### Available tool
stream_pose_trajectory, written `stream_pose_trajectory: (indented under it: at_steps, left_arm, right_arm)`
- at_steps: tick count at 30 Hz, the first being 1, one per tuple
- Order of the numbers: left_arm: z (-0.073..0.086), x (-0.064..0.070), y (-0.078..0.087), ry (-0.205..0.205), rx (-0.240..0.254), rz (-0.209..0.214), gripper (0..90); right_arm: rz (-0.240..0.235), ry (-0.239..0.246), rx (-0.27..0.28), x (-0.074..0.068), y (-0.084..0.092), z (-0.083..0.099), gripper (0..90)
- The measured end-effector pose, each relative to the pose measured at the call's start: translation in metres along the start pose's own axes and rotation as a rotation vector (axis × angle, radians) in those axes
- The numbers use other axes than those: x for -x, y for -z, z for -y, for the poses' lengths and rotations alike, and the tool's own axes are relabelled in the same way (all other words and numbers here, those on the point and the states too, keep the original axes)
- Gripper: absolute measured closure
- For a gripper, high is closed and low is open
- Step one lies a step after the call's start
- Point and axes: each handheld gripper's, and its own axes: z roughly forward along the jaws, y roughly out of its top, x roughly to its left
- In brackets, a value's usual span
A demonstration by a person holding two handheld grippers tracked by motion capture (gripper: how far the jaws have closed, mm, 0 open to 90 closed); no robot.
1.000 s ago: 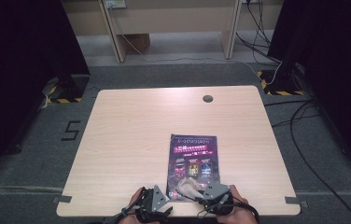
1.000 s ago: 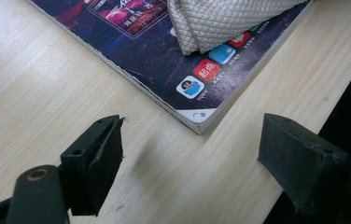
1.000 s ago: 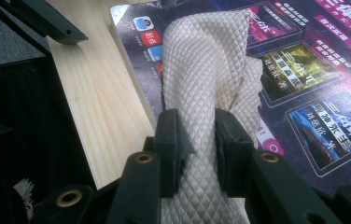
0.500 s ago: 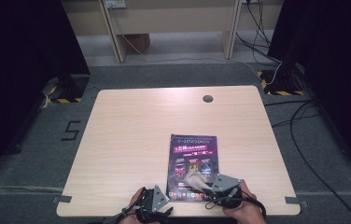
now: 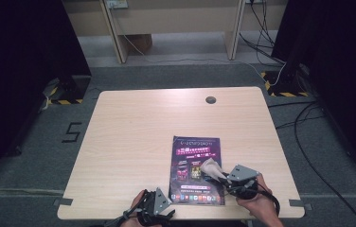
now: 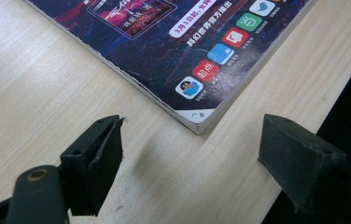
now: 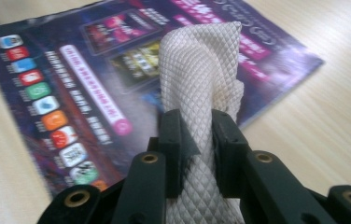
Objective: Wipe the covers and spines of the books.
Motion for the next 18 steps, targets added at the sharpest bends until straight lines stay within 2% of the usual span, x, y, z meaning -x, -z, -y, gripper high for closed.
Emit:
stream_pose_trajectory:
  at_steps: [13, 14, 18]
  left_arm:
    - [0.0, -0.001, 0.001, 0.003, 0.003, -0.003, 21.2]
    - [0.0, -0.001, 0.0, 0.005, 0.003, -0.003, 21.2]
    - [0.0, -0.001, 0.001, 0.003, 0.003, -0.003, 21.2]
  right_arm:
    - [0.089, -0.08, -0.011, 0.03, 0.005, 0.011, 76.3]
    - [0.11, -0.104, -0.018, 0.037, 0.006, 0.015, 76.3]
    - [0.135, -0.12, -0.022, 0.045, 0.008, 0.019, 76.3]
